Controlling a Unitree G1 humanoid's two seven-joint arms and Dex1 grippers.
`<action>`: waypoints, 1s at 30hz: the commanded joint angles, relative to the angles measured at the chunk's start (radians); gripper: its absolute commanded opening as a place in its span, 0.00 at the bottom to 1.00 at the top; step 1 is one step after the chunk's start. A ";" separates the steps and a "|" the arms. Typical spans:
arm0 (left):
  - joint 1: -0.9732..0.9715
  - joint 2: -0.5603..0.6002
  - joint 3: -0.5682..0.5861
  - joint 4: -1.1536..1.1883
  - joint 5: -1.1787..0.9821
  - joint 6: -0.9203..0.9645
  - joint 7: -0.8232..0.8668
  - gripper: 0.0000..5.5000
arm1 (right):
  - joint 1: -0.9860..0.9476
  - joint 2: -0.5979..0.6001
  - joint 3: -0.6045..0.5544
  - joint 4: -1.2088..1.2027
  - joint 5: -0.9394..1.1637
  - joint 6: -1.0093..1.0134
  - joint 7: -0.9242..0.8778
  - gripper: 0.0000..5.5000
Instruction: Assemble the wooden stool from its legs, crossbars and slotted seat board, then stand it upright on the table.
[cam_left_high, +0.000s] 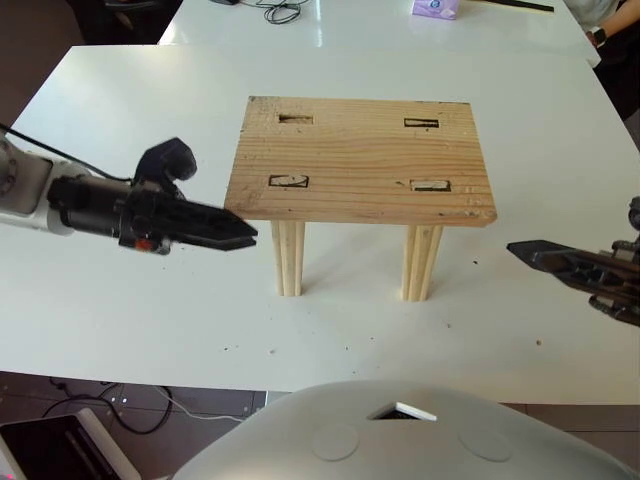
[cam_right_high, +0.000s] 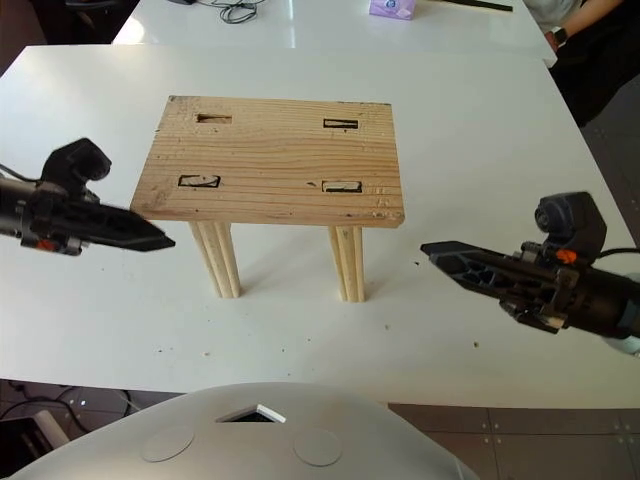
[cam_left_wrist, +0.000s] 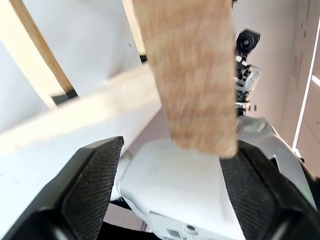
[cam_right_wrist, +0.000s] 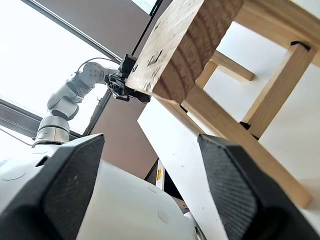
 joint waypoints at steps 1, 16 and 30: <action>-0.109 -0.153 -0.178 -0.160 0.096 -0.223 -0.079 0.61 | 0.111 0.116 -0.037 -0.139 -0.001 -0.101 -0.082 0.62; -1.257 -1.304 -1.065 -0.050 1.119 -0.693 0.732 0.61 | -0.059 0.505 0.344 0.059 -1.114 -0.583 -0.310 0.62; -1.679 -1.874 -1.034 0.747 1.624 -1.184 1.055 0.61 | -0.632 0.815 0.567 0.660 -1.648 -1.101 -0.429 0.62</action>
